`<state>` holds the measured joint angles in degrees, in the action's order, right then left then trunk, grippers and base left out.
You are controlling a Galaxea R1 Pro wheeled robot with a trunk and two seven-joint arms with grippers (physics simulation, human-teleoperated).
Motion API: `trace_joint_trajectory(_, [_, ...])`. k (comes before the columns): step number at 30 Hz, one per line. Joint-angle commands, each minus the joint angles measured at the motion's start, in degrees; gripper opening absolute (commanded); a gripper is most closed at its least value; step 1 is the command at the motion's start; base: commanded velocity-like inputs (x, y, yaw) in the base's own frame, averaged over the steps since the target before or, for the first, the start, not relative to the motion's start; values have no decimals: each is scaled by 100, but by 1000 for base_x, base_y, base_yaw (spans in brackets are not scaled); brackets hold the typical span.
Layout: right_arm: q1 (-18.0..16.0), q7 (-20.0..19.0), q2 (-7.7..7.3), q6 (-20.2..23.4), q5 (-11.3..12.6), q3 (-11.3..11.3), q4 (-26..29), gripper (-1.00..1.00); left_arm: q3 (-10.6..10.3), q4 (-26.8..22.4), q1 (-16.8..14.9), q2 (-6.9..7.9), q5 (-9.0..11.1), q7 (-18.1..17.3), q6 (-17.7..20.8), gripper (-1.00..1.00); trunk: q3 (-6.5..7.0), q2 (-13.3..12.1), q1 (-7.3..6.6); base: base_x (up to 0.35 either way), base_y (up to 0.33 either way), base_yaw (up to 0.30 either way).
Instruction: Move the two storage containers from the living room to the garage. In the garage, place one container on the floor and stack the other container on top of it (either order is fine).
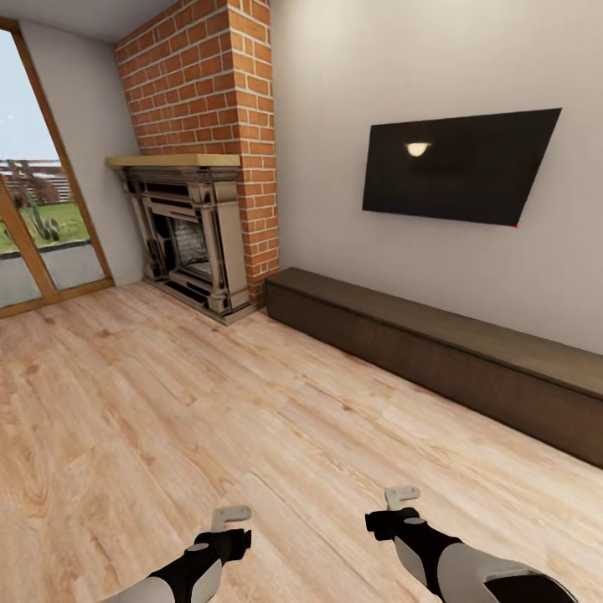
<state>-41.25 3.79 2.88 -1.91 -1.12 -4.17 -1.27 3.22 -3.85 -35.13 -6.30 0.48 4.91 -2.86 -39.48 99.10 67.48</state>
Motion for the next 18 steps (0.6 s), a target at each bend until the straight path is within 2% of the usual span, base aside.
trace_joint_trajectory(1, [-6, 25, 2, -20, -12, -40, -14, 100, 30, 7, -4, -2, 5, 10, -22, 100, -5, 2, 3, 345, 0, 112])
trace_joint_trajectory(7, [-6, 30, 4, -20, -15, -40, -14, 100, 30, 7, -4, -2, 5, 10, -22, 100, -5, 2, 3, 345, 0, 219])
trace_joint_trajectory(18, [-6, 33, 2, -20, -16, -40, -14, 100, 30, 7, -4, -2, 5, 10, -21, 100, -5, 2, 3, 345, 0, 279])
